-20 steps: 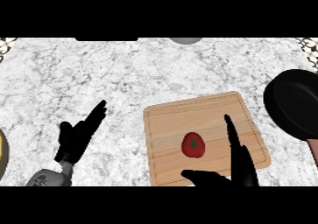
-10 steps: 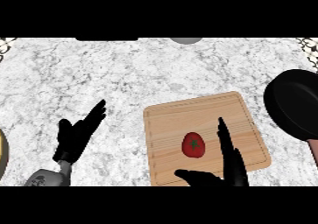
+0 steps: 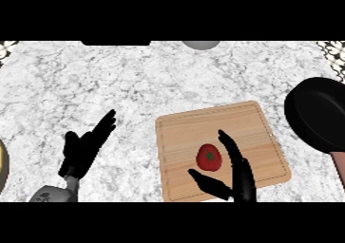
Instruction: Pick the tomato from the cutting board and place it in the pot
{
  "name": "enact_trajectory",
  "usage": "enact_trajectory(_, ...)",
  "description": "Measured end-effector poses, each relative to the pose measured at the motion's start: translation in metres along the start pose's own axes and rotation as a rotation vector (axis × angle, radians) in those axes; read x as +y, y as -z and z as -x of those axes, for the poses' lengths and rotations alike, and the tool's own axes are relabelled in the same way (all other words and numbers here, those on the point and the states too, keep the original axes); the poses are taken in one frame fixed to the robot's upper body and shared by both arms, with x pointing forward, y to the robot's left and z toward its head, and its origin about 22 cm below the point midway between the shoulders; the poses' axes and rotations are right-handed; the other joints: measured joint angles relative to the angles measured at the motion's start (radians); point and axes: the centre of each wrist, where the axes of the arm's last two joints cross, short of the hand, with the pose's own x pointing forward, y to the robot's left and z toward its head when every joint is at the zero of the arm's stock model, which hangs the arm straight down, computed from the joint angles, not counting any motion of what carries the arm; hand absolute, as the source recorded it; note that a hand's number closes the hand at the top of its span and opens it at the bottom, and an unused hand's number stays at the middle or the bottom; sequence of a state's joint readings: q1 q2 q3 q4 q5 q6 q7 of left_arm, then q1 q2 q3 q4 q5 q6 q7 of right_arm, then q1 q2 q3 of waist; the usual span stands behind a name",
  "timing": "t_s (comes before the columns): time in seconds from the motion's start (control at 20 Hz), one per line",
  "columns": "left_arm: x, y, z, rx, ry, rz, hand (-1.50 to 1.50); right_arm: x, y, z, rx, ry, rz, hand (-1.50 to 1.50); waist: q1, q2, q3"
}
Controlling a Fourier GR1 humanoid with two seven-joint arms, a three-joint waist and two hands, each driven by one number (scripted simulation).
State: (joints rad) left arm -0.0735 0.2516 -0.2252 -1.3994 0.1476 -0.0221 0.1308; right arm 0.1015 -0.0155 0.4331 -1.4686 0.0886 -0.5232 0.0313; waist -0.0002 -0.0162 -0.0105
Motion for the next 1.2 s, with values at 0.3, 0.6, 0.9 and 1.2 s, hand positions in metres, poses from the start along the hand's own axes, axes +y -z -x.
enact_trajectory(0.3,0.003,0.001,0.003,-0.002,0.004,-0.006,0.00,0.006,0.006,0.011,-0.071,-0.020,-0.015,1.50,-0.002,-0.003,-0.003)
enact_trajectory(0.6,0.000,0.005,0.004,-0.006,0.007,-0.007,0.00,0.010,0.007,0.026,-0.155,0.033,0.000,1.50,-0.002,-0.009,-0.007)
enact_trajectory(0.9,0.004,0.005,0.002,-0.008,0.003,-0.011,0.00,-0.108,0.037,0.023,-0.224,-0.069,-0.186,1.50,-0.004,0.006,0.008)
enact_trajectory(1.2,0.003,0.003,0.002,-0.015,-0.008,-0.017,0.00,-0.226,0.055,-0.007,-0.295,-0.200,-0.301,1.50,-0.014,0.017,0.020)
